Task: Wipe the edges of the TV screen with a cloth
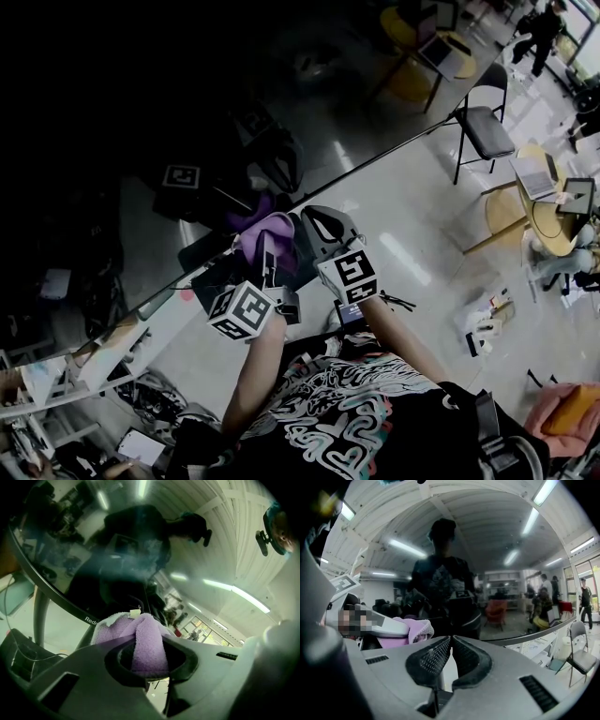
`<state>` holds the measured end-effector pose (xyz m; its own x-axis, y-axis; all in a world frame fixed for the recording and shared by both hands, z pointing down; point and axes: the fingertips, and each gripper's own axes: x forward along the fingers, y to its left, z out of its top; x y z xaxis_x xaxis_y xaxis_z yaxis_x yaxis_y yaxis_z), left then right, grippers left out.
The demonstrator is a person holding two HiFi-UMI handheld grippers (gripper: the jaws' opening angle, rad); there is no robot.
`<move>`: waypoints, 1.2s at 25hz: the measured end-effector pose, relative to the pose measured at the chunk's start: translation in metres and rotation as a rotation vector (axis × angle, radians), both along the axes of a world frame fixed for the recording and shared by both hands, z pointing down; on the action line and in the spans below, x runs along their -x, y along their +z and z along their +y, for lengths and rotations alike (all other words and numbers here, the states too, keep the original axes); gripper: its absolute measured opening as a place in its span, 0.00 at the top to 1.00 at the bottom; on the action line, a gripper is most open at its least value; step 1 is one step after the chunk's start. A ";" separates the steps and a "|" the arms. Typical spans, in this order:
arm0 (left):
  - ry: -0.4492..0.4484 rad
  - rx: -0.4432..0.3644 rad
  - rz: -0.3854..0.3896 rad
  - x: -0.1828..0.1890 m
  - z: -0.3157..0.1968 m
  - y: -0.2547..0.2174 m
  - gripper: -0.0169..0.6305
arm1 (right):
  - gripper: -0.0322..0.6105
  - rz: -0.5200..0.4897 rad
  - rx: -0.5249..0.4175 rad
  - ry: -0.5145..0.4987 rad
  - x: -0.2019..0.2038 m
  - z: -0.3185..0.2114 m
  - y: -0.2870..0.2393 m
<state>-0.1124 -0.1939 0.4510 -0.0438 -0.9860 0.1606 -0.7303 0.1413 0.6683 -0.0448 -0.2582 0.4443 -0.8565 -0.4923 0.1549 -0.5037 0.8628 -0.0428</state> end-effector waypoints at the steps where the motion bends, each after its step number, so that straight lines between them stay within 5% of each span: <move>1: 0.000 0.000 0.002 -0.001 0.000 0.000 0.87 | 0.89 -0.002 0.001 0.000 -0.001 -0.001 0.000; 30: -0.026 0.004 -0.009 -0.032 -0.036 0.001 0.87 | 0.89 -0.022 0.018 0.009 -0.044 -0.035 0.007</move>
<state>-0.0804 -0.2303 0.4523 -0.0704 -0.9840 0.1638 -0.7321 0.1625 0.6615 -0.0012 -0.2936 0.4518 -0.8552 -0.4974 0.1455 -0.5104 0.8571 -0.0695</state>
